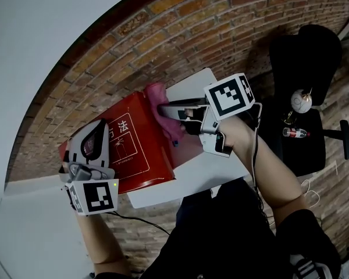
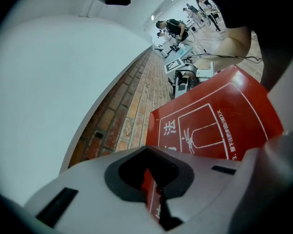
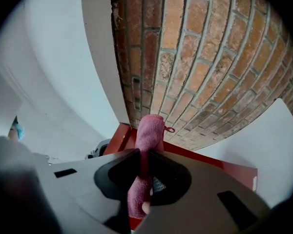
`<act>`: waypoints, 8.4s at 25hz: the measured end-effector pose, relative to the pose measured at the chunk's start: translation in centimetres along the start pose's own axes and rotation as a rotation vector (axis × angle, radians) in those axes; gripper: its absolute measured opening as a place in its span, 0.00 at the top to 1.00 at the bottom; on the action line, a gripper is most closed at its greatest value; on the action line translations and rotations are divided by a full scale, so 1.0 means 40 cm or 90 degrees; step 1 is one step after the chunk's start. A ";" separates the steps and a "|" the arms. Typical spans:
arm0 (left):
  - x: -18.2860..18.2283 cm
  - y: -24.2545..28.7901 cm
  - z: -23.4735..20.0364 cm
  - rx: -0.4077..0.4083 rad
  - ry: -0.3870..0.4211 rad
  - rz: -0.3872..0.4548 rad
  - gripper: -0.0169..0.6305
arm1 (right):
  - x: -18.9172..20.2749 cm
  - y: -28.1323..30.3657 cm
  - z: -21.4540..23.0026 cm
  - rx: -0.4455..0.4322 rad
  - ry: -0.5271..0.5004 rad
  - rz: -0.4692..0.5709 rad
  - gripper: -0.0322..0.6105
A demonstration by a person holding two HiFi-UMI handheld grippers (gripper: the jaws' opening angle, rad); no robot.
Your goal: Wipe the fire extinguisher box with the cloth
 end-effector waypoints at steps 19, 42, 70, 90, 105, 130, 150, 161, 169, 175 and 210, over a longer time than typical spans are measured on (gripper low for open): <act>-0.003 0.001 0.001 0.003 0.005 0.004 0.94 | 0.044 -0.020 0.169 0.124 -0.032 -0.048 0.85; -0.006 0.000 0.002 0.006 0.012 0.000 0.94 | 0.111 -0.033 0.258 0.187 -0.109 -0.055 0.85; -0.002 0.003 0.000 0.004 0.010 -0.007 0.94 | 0.175 -0.047 0.392 0.181 -0.118 -0.009 0.85; -0.002 0.003 0.000 0.002 0.006 -0.008 0.94 | 0.228 -0.057 0.535 0.190 -0.137 0.001 0.85; -0.003 0.003 -0.001 0.001 0.003 -0.010 0.94 | 0.275 -0.069 0.648 0.232 -0.120 -0.012 0.85; 0.002 0.006 0.000 -0.003 -0.006 -0.013 0.94 | 0.368 -0.089 0.820 0.287 -0.117 -0.049 0.85; 0.008 0.006 -0.001 -0.008 -0.011 -0.017 0.94 | 0.438 -0.093 0.921 0.366 -0.110 -0.134 0.85; 0.007 0.007 -0.001 -0.007 -0.009 -0.017 0.94 | 0.492 -0.121 0.896 0.361 -0.095 -0.147 0.85; 0.009 0.007 -0.001 -0.008 -0.009 -0.018 0.94 | 0.537 -0.143 0.882 0.361 -0.083 -0.142 0.85; 0.006 0.006 -0.002 -0.007 -0.008 -0.021 0.94 | 0.563 -0.161 0.868 0.363 -0.074 -0.144 0.85; 0.002 0.007 -0.004 -0.005 0.000 -0.019 0.94 | 0.541 -0.164 0.715 0.256 0.000 -0.112 0.86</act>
Point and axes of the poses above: the fingertips, and each gripper's own axes: y forward along the fingers, z to its right, x out of its underside, the point moved 5 cm from there along -y, backward along the fingers, and after that the axes turned 2 degrees about z, right-handed, at the moved point
